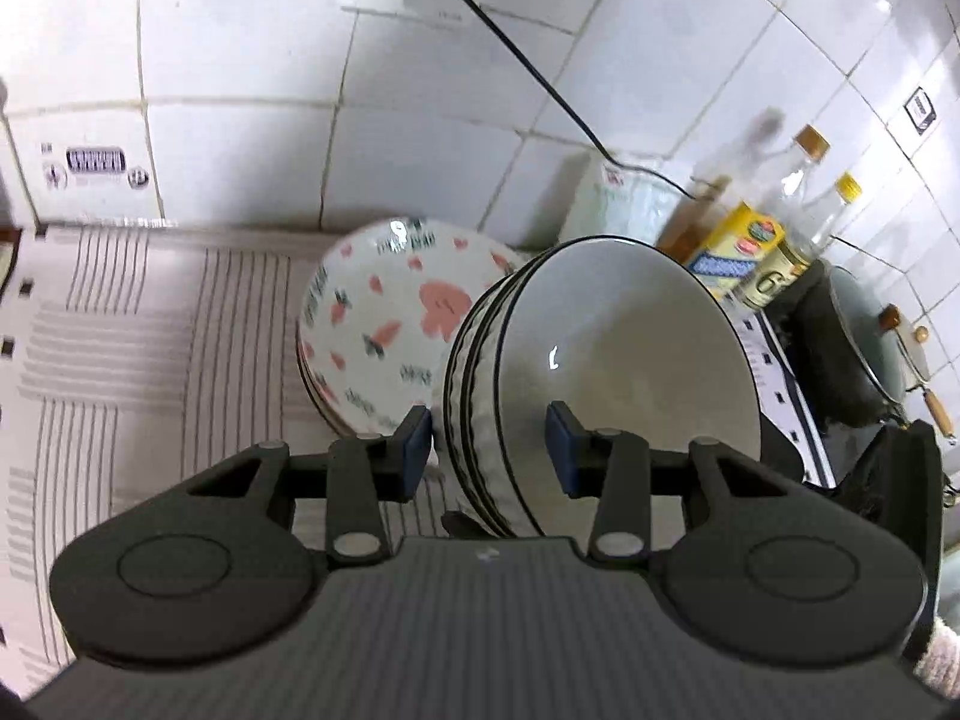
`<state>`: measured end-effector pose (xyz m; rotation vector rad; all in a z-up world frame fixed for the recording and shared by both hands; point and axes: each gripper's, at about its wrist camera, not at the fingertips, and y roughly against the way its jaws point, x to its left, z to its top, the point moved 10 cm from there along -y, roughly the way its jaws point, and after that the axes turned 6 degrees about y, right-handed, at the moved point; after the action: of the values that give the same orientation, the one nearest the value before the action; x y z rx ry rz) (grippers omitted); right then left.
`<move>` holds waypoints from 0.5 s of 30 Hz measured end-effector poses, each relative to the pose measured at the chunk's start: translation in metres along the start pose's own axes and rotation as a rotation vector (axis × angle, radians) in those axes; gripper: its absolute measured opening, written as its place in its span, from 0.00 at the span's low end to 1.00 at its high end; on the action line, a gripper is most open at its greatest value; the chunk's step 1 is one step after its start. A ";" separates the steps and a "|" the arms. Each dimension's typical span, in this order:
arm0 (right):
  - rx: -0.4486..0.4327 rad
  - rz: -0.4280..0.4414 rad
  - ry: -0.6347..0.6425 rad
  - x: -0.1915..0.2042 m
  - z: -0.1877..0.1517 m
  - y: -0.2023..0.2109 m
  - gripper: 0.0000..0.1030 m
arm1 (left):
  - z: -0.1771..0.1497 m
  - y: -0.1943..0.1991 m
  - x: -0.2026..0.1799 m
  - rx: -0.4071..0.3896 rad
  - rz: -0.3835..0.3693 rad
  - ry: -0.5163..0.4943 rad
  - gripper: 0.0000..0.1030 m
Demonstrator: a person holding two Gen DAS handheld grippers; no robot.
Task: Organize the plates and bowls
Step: 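Lift the bowl stack with both grippers and lower it onto the bunny plate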
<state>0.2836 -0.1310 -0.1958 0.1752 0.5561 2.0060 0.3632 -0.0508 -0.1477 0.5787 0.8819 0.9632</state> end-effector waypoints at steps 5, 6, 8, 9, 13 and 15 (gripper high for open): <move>0.022 -0.010 -0.018 -0.012 0.002 -0.023 1.00 | 0.014 -0.026 0.009 -0.018 0.038 0.015 0.40; 0.025 -0.010 -0.026 -0.014 0.001 -0.029 1.00 | 0.016 -0.033 0.010 -0.013 0.045 0.019 0.40; 0.036 -0.012 -0.029 -0.020 -0.003 -0.042 1.00 | 0.019 -0.045 0.012 -0.003 0.049 0.020 0.40; 0.036 -0.010 -0.027 -0.023 -0.005 -0.048 1.00 | 0.021 -0.052 0.012 0.002 0.050 0.024 0.40; 0.060 -0.044 -0.016 -0.036 -0.014 -0.065 1.00 | 0.026 -0.073 0.011 0.003 0.054 -0.004 0.40; 0.078 -0.039 -0.042 -0.045 -0.015 -0.073 1.00 | 0.028 -0.083 0.013 0.015 0.048 0.006 0.41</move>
<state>0.3587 -0.1458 -0.2378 0.2516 0.6063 1.9396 0.4282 -0.0794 -0.2002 0.6121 0.8847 1.0031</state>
